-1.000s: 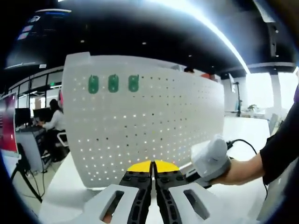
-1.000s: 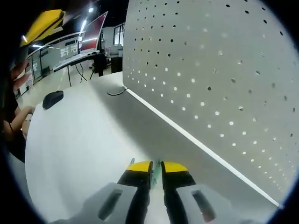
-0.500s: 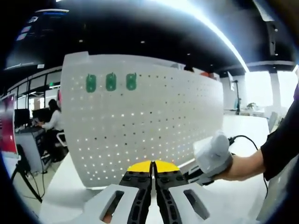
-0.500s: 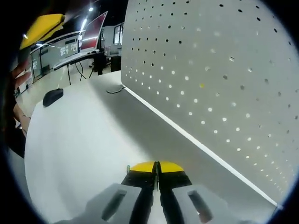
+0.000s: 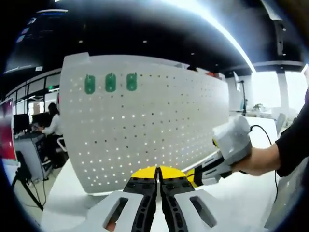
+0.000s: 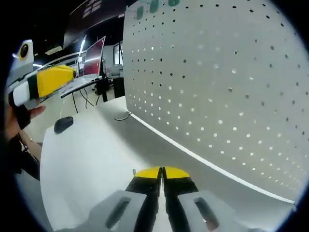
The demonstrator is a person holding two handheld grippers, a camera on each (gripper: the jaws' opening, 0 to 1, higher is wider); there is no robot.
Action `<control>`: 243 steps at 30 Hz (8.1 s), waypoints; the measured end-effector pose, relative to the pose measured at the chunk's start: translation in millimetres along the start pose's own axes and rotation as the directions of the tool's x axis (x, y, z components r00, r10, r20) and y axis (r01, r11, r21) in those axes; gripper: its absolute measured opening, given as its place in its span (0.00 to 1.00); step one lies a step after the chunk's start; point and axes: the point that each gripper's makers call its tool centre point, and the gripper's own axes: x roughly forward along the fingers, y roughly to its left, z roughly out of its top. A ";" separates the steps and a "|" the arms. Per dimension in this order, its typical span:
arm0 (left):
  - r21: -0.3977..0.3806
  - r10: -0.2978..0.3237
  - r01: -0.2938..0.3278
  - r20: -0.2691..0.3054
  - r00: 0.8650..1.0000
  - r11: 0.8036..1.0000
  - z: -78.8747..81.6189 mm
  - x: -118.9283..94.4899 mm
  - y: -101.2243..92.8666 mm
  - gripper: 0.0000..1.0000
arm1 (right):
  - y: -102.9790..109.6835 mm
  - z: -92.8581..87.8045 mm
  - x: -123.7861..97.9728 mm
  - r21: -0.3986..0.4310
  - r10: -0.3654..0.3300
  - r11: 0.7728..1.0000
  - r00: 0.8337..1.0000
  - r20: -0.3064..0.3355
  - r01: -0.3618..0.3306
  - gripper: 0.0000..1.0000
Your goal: Insert the hook assembly into the mounting plate slot until the hook locks in place.
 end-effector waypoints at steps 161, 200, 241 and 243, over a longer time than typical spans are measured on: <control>-0.257 -0.324 0.368 0.197 0.925 0.894 36.3 -8.0 -64.7 0.01 | 74.6 98.3 -114.7 -0.310 0.028 0.948 0.956 0.293 0.067 0.02; -0.110 -0.311 0.337 0.200 0.929 0.935 54.5 -10.6 -85.5 0.20 | 28.6 125.4 -155.6 -0.169 -0.052 0.977 0.911 0.409 0.132 0.01; 0.038 -0.288 0.286 0.161 0.944 0.958 42.3 -96.1 -103.3 0.25 | 40.0 209.1 -178.5 -0.101 -0.184 0.955 0.823 0.537 0.279 0.01; 0.026 -0.285 0.285 0.166 0.944 0.958 41.9 -96.9 -99.7 0.25 | 38.2 211.5 -175.1 -0.100 -0.190 0.953 0.823 0.535 0.285 0.01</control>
